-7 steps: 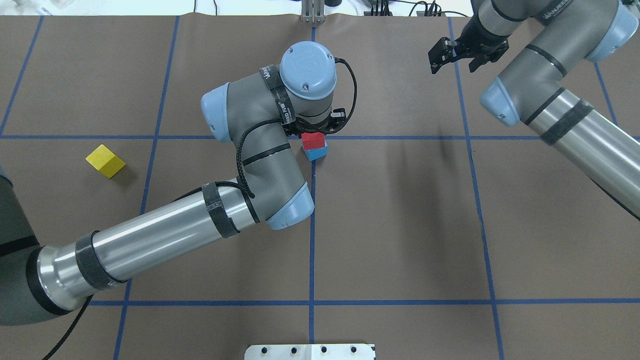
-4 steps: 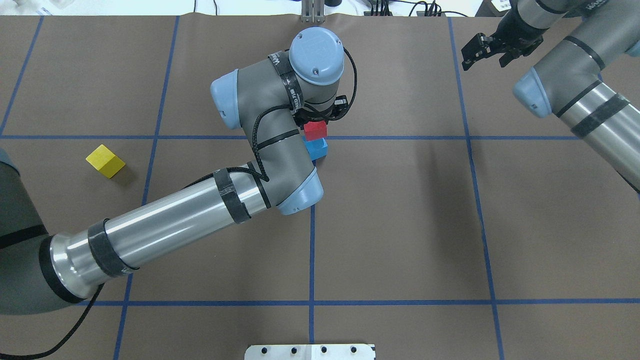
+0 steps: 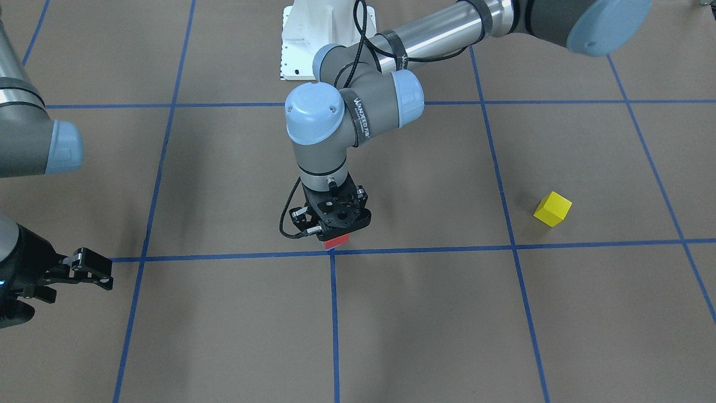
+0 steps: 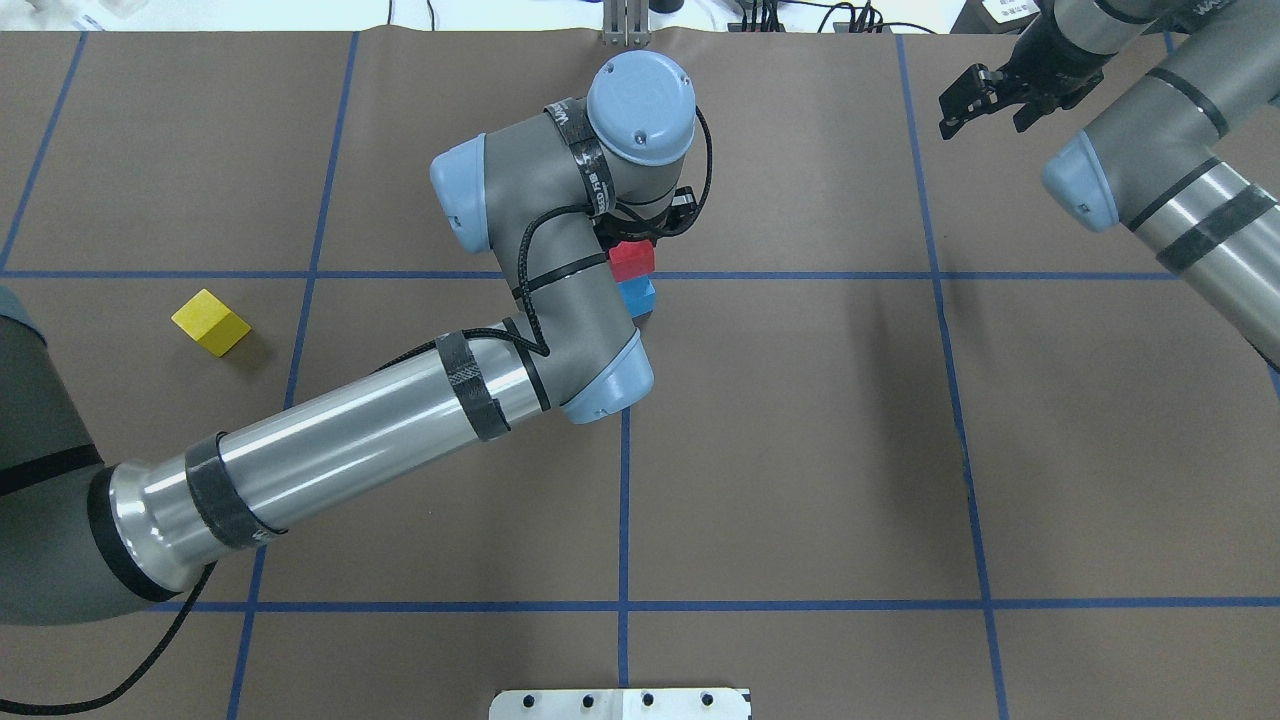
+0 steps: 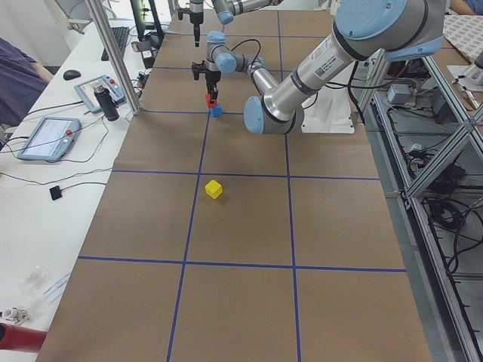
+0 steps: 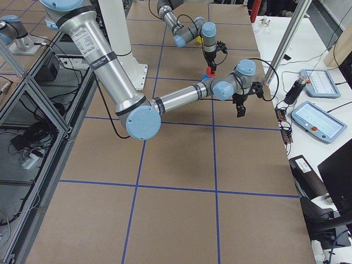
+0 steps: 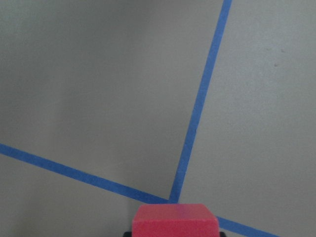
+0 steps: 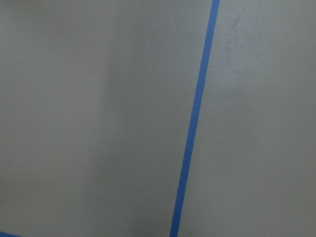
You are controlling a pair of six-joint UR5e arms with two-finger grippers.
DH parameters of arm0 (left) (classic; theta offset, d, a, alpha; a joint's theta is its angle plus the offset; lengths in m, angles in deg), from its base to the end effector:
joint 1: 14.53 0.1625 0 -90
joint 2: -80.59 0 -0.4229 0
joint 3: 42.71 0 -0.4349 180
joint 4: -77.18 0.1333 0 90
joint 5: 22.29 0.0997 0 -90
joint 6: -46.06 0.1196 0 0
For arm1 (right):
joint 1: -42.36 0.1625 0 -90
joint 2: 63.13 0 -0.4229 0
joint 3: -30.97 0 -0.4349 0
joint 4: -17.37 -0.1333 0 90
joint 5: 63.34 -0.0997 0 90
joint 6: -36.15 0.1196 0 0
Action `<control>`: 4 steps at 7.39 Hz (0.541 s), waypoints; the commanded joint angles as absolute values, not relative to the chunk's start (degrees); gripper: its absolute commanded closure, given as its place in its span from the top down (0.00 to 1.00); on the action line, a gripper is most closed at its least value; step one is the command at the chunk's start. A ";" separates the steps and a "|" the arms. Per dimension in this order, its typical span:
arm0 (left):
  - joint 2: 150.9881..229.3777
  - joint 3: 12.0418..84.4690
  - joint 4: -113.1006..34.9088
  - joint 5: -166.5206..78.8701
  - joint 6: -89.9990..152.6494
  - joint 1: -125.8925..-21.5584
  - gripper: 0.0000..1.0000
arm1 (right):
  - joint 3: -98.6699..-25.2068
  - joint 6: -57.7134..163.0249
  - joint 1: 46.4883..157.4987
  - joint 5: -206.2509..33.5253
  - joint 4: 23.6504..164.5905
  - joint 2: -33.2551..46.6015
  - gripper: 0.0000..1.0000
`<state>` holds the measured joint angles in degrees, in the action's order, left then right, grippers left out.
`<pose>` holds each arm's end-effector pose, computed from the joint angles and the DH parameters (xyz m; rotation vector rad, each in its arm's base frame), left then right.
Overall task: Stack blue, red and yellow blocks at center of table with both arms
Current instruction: 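Lower the red cube onto the blue cube and open the left gripper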
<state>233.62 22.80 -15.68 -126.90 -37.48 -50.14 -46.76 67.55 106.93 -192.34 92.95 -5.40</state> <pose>0.6460 -0.5895 0.1042 0.0306 0.7631 -0.3919 -0.2779 -0.7196 0.3917 0.1933 -0.8537 -0.1069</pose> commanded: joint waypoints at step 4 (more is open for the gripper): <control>233.78 23.03 -14.75 -128.46 -37.70 -50.39 0.00 | -46.73 67.71 107.14 -192.28 93.05 -5.65 0.99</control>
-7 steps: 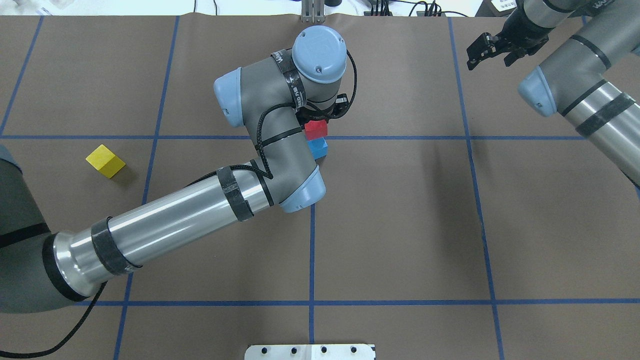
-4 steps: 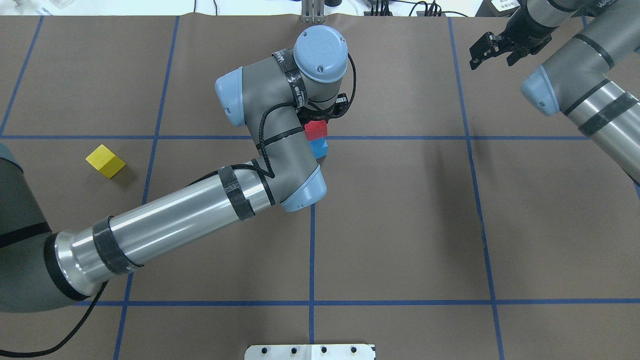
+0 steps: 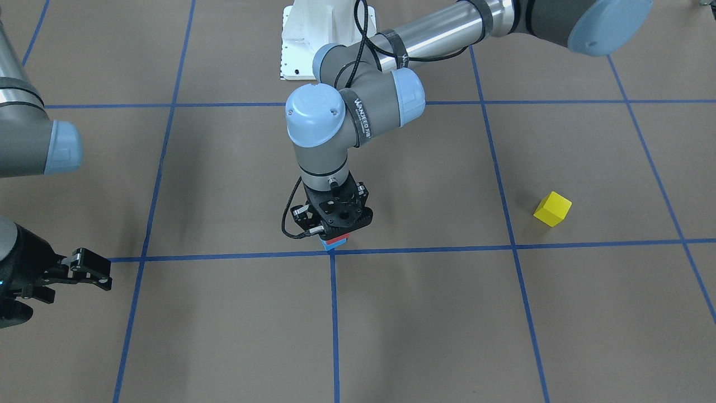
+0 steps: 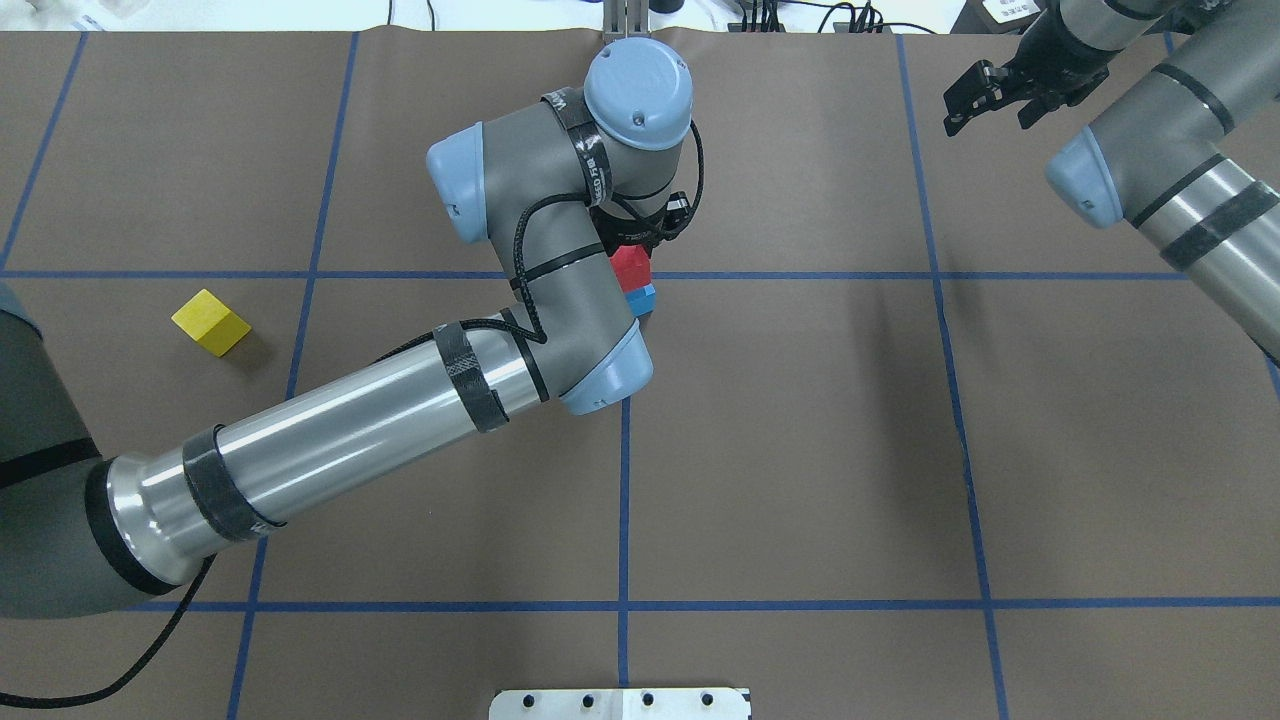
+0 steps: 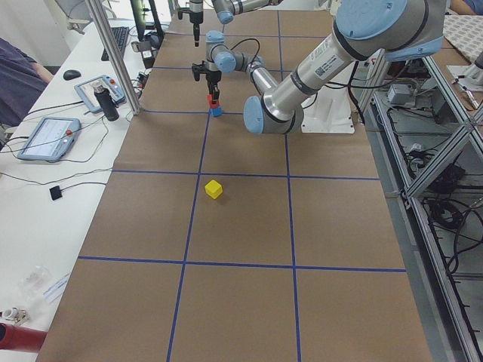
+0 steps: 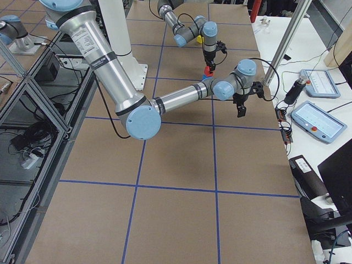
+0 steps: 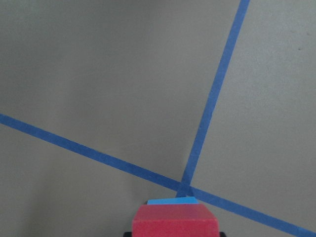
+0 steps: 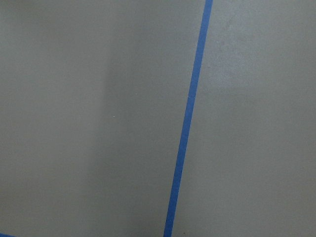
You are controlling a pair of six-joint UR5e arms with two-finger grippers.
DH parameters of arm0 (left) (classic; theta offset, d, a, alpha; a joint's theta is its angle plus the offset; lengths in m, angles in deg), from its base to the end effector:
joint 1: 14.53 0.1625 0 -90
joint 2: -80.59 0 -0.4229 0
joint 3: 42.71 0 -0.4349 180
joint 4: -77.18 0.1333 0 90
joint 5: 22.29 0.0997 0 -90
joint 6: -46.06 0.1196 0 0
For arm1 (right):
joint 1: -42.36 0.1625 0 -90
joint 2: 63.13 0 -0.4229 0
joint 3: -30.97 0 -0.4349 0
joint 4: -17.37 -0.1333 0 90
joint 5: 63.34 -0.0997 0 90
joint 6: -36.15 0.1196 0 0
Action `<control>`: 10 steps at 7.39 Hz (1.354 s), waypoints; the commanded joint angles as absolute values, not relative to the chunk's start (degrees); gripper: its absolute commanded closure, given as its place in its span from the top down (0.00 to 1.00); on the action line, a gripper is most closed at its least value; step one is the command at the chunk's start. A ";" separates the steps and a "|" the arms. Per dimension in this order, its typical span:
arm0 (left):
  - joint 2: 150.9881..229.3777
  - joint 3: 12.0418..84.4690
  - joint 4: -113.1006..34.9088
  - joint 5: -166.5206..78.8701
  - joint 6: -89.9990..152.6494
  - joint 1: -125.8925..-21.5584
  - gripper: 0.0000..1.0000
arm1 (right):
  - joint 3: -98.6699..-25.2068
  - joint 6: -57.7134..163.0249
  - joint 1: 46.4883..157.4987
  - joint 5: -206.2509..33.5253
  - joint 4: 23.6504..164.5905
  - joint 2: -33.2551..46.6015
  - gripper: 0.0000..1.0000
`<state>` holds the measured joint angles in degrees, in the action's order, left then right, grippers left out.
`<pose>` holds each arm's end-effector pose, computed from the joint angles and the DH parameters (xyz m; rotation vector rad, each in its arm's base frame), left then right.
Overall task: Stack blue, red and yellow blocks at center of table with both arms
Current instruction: 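Lower the red cube onto the blue cube and open the left gripper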
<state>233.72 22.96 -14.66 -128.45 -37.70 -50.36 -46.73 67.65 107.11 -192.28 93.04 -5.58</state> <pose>0.6441 -0.5884 0.1034 0.0008 0.7593 -0.3916 -0.2759 -0.7213 0.3898 0.1954 -0.8531 -0.1024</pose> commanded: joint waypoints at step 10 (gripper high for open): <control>233.52 22.85 -15.28 -128.29 -38.76 -50.04 1.00 | -46.64 67.80 107.22 -192.36 93.05 -5.57 0.99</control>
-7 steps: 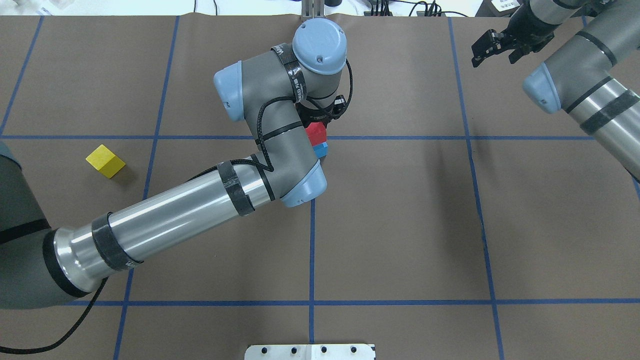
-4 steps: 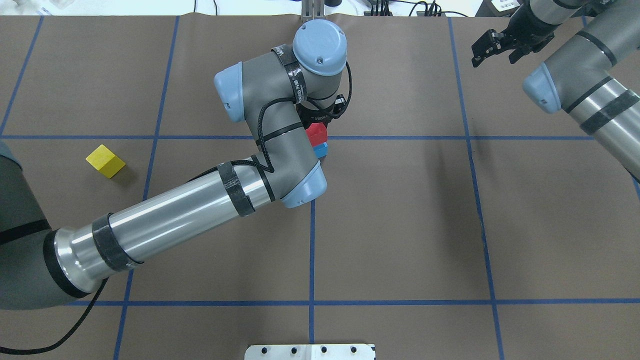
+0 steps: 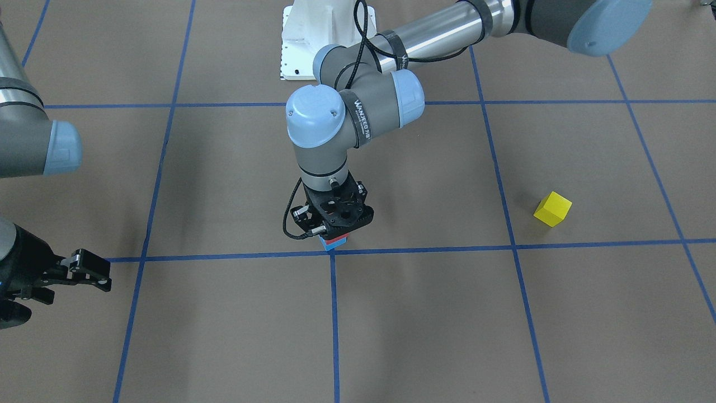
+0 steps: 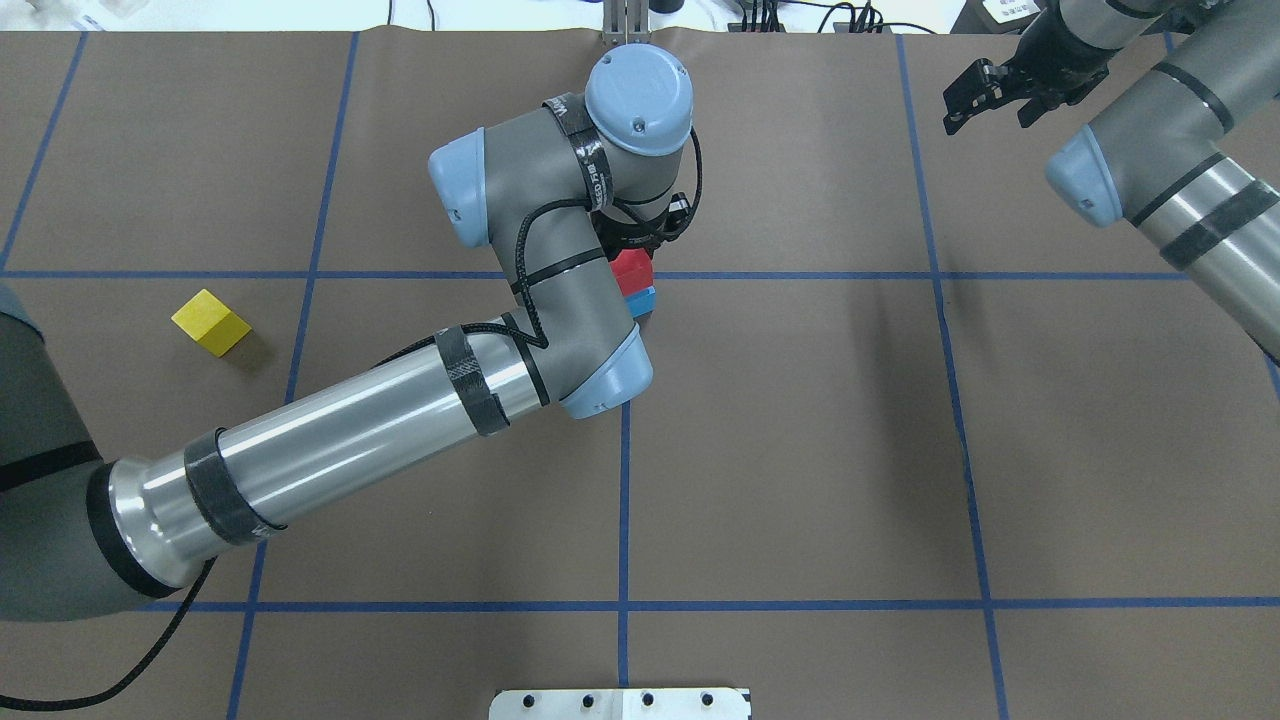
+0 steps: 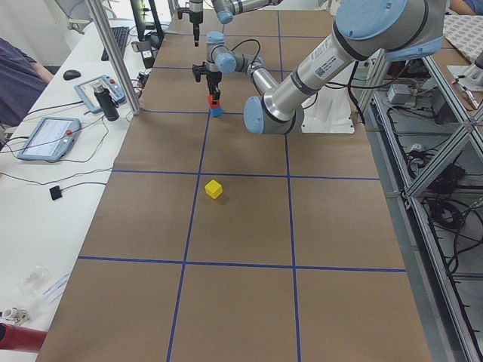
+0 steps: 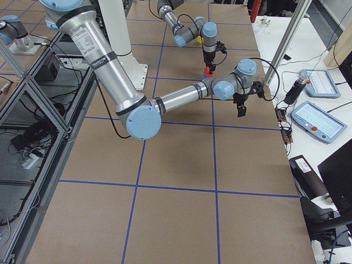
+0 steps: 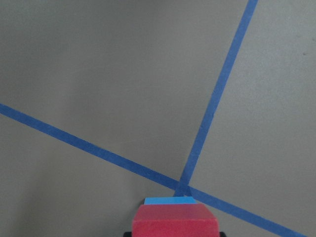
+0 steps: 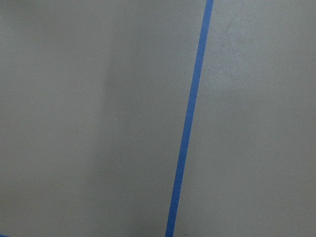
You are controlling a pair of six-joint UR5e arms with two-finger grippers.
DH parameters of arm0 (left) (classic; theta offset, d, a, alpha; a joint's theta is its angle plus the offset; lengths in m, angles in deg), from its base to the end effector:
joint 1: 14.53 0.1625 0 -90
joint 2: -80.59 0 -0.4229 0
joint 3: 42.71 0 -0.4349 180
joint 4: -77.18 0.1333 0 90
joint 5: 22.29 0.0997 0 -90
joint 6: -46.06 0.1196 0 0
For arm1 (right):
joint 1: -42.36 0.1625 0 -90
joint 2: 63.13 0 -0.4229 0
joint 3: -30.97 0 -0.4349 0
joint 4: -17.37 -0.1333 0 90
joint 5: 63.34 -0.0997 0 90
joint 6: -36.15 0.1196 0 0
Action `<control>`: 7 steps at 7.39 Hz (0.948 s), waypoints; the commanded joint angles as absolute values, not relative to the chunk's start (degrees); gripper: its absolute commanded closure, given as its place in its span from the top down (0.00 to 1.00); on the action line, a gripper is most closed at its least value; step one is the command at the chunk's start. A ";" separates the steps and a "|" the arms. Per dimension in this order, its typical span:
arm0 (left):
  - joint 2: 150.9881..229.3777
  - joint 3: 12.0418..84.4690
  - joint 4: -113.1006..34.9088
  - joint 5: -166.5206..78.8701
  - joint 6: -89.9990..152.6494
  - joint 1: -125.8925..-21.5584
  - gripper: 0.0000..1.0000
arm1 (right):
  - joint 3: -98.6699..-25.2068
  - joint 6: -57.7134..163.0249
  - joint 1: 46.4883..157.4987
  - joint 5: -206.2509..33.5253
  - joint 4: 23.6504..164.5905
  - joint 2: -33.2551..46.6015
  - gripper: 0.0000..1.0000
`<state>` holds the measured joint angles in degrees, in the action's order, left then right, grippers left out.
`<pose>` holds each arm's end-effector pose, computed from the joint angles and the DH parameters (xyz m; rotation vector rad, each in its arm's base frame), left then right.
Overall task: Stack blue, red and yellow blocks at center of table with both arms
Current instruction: 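Lower the red cube onto the blue cube and open the left gripper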
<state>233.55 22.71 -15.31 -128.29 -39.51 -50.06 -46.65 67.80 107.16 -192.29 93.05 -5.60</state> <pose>0.6483 -0.5862 0.1064 -0.0091 0.7628 -0.4169 -0.2754 -0.7217 0.3903 0.1935 -0.8529 -0.0987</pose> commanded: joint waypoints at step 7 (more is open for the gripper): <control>226.72 42.09 -2.59 -133.82 -27.74 -56.44 1.00 | -46.64 67.71 107.58 -192.54 93.14 -5.65 0.99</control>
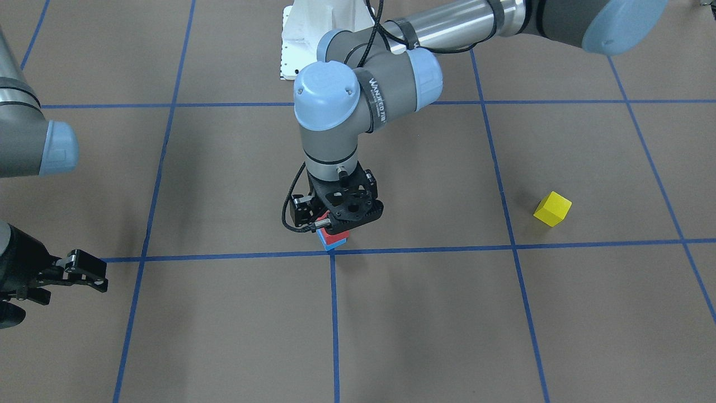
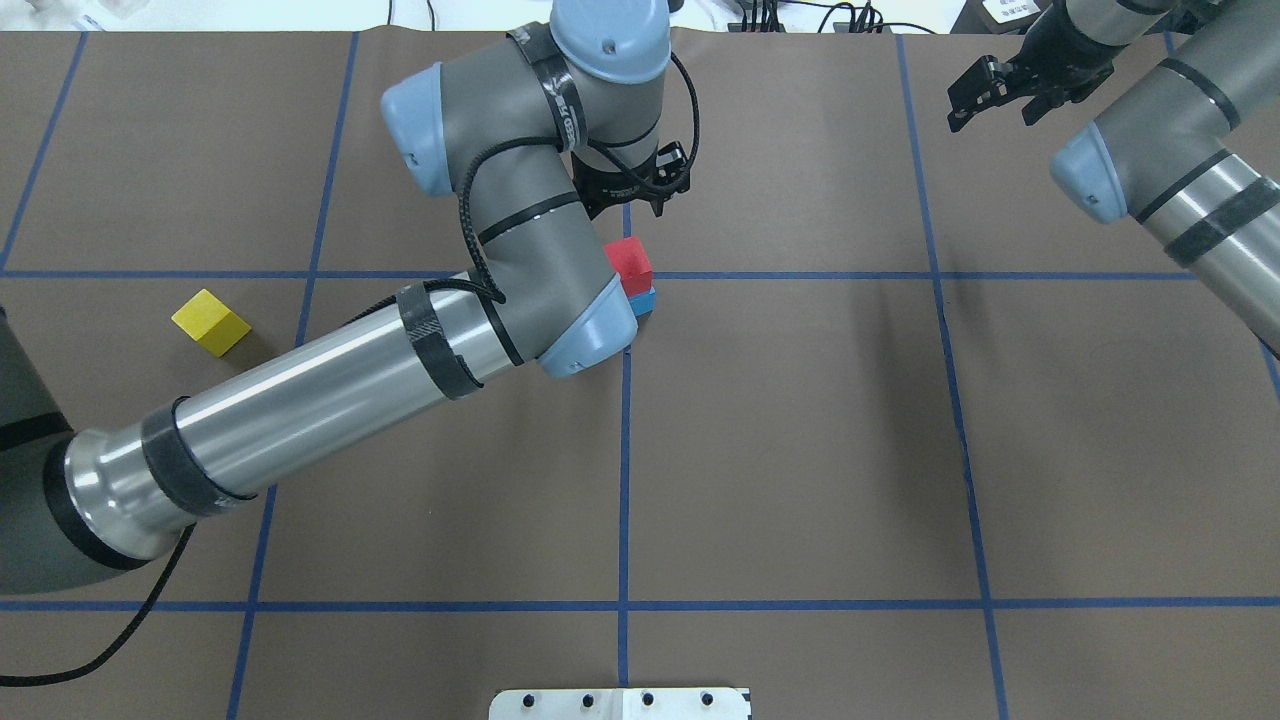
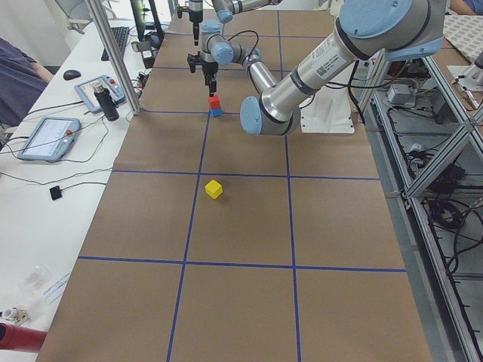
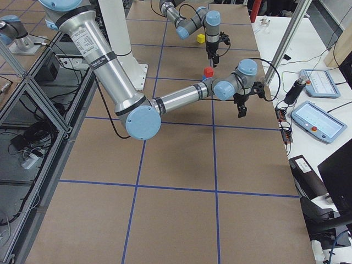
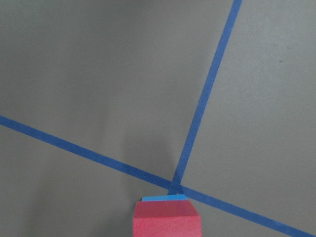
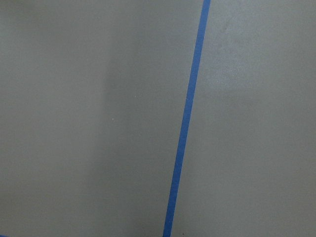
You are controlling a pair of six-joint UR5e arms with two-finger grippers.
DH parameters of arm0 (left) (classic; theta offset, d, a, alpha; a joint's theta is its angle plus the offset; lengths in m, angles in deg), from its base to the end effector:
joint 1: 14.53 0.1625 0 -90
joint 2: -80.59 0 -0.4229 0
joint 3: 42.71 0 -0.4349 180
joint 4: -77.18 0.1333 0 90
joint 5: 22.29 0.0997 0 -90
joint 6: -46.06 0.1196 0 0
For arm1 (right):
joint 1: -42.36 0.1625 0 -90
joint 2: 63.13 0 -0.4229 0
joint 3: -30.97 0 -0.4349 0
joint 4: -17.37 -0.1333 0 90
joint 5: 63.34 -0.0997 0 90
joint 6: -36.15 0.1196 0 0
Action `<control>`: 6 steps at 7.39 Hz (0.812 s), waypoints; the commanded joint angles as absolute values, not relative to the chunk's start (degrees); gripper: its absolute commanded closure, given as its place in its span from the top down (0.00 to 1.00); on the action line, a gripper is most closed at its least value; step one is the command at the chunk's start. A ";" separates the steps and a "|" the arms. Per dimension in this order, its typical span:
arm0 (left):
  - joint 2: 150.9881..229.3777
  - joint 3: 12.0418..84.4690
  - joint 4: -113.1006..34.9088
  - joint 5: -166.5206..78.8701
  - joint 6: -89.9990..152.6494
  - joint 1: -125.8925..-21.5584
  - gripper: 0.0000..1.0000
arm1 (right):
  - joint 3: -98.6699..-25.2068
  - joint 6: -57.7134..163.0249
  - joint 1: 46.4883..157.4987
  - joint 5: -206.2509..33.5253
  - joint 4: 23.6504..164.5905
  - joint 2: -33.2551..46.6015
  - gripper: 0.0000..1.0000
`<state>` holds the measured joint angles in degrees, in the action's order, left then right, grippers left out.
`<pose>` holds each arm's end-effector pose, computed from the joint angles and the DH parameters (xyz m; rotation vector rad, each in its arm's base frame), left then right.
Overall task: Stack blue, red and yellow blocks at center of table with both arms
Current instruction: 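Move the left gripper back toward the yellow cube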
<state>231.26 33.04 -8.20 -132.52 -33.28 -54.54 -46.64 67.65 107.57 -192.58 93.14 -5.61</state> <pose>0.5671 -0.5961 0.0718 0.0041 0.8006 -0.3560 -0.2706 -0.7233 0.3902 0.1936 -0.8555 -0.0955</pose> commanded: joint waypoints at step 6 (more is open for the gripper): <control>191.35 62.42 -6.54 -134.00 9.83 -68.67 1.00 | -46.73 67.97 107.40 -192.54 92.87 -5.65 0.99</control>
